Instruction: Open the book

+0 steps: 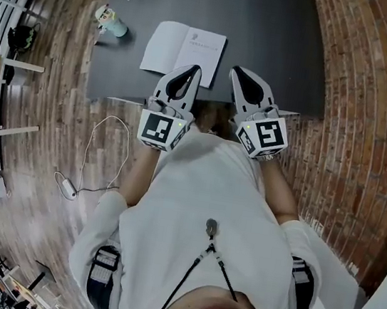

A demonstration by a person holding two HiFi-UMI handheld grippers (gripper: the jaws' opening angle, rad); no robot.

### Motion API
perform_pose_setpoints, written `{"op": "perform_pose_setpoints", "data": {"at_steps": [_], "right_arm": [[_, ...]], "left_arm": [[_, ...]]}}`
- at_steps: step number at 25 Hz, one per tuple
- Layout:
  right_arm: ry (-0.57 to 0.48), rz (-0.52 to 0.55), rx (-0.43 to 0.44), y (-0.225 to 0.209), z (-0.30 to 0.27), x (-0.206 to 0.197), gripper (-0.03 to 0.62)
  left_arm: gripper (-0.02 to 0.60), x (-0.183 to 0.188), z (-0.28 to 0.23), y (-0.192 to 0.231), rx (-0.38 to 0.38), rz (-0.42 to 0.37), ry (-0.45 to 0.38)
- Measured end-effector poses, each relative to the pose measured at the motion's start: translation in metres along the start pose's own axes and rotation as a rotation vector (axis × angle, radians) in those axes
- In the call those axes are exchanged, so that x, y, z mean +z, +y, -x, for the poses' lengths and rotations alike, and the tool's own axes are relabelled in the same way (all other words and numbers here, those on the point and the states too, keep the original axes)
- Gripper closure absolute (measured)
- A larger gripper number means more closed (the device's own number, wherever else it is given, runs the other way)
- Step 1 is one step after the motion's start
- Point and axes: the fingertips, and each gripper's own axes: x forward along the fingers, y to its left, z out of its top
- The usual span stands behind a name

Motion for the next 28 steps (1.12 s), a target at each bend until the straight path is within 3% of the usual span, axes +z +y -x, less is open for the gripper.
{"op": "perform_pose_setpoints", "data": {"at_steps": [28], "right_arm": [[0.008, 0.019, 0.093, 0.024, 0.005, -0.010, 0.557]], "left_arm": [[0.560, -0.011, 0.019, -0.008, 0.061, -0.020, 0.021]]}}
